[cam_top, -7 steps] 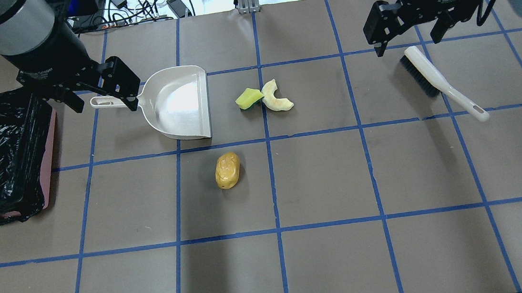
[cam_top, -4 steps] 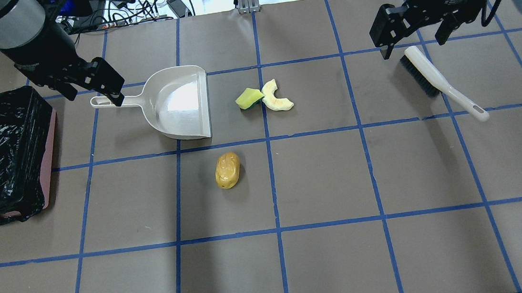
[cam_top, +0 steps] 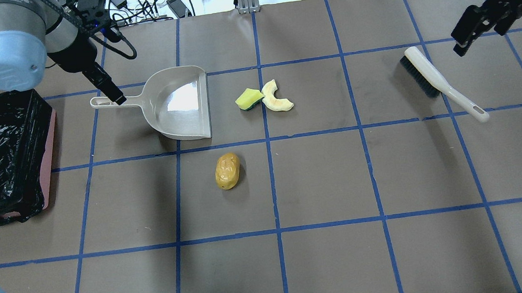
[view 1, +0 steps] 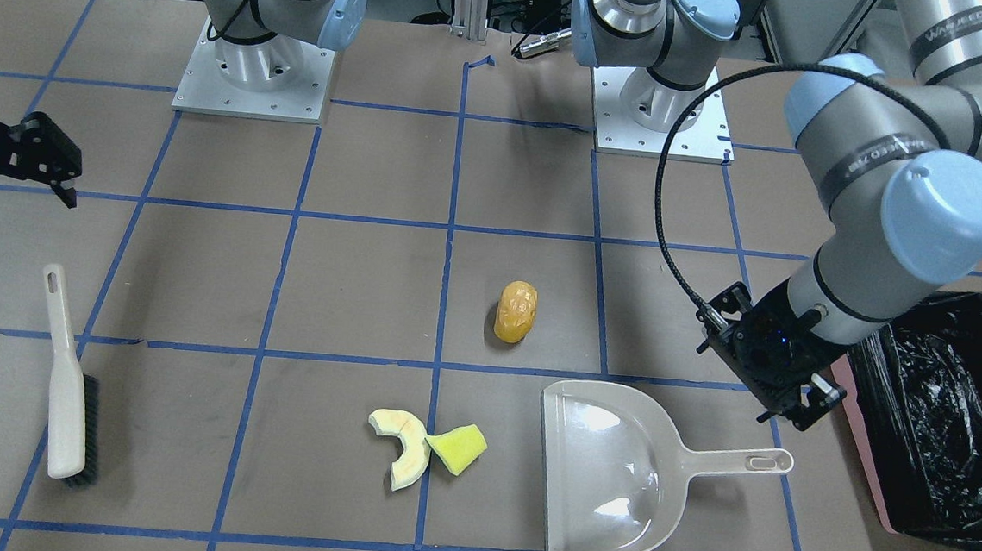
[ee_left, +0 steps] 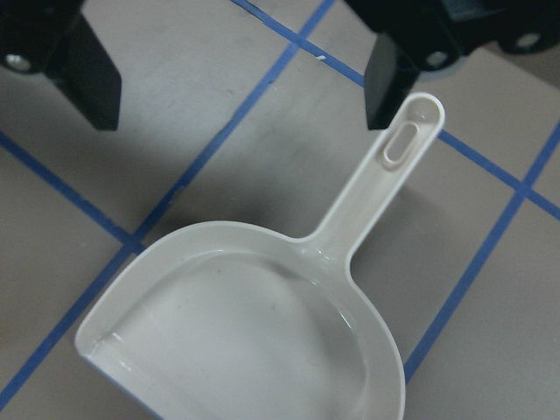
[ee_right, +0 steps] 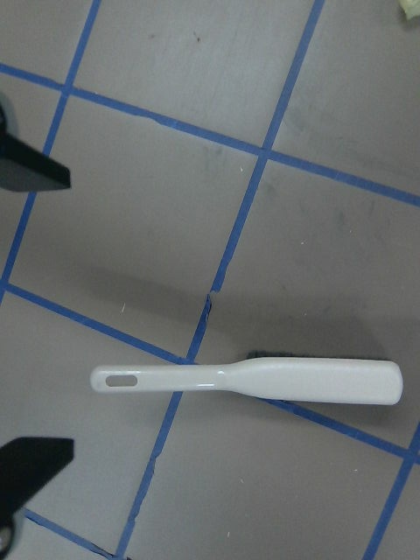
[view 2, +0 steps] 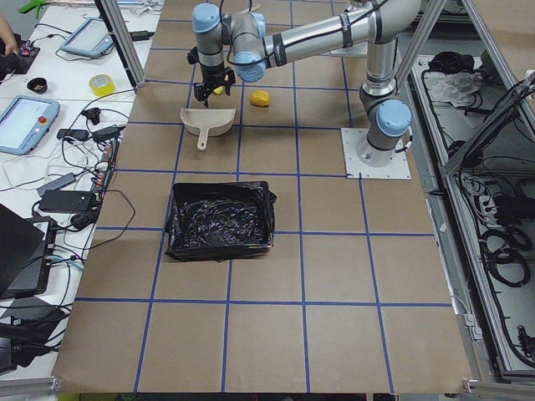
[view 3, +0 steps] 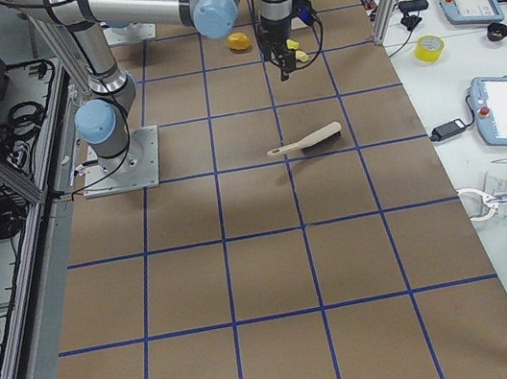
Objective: Sweep and dump trash into bin
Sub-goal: 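Grasp the white dustpan handle with the left gripper while the right reaches for the brush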
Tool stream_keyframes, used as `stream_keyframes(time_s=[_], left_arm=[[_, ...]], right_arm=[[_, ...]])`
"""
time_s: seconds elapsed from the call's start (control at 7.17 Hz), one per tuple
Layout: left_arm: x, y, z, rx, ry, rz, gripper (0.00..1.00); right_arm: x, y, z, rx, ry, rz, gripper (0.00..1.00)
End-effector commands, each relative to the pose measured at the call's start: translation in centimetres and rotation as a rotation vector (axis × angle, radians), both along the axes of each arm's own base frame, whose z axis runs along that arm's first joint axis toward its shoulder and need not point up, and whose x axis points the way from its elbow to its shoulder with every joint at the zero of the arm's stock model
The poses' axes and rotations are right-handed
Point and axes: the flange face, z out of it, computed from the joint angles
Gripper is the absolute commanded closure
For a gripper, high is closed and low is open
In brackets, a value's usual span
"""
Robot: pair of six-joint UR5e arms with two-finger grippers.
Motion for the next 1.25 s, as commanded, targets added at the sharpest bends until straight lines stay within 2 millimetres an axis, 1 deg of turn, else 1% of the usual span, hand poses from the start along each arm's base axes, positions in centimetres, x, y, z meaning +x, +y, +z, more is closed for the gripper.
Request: stream_keyframes(time_s=[0.0, 0.14, 0.28, 0.42, 0.56, 0.7, 0.84, 0.98, 1.12], left_arm=[[0.9, -3.1, -5.7, -0.025, -0.009, -0.276, 0.0], [0.8, -3.5, -8.4, -0.022, 0.009, -0.412, 0.0], [0.6, -3.7, -9.3, -0.019, 0.023, -0.499, 0.01], [0.6, -3.5, -9.9, -0.004, 0.028, -0.501, 0.01], [0.9, -3.5, -10.6, 0.008, 0.028, -0.523, 0.01], [1.3, -4.2, -10.3, -0.009, 0.014, -0.581, 0.01], [1.6, -4.7, -10.7, -0.007, 0.016, -0.561, 0.01], [1.6, -5.0, -11.9, 0.008, 0.028, -0.542, 0.01], [1.6, -4.6, -12.7, 0.023, 0.036, -0.54, 0.01]], right_arm=[[-4.0, -2.5, -5.0, 0.021, 0.002, 0.029, 0.0], [-4.5, -3.4, -7.8, -0.001, 0.007, 0.055, 0.0], [-4.7, -3.9, -10.5, -0.026, 0.018, 0.107, 0.0], [-5.1, -4.4, -13.2, -0.04, 0.032, 0.151, 0.0], [-5.8, -5.0, -15.4, -0.029, 0.028, 0.174, 0.0], [-6.7, -5.4, -17.4, -0.012, 0.019, 0.163, 0.0], [-7.1, -6.1, -19.5, -0.007, 0.021, 0.159, 0.0], [-7.2, -6.2, -20.4, 0.009, 0.019, 0.149, 0.0], [-7.1, -6.0, -20.5, 0.016, 0.015, 0.126, 0.0]])
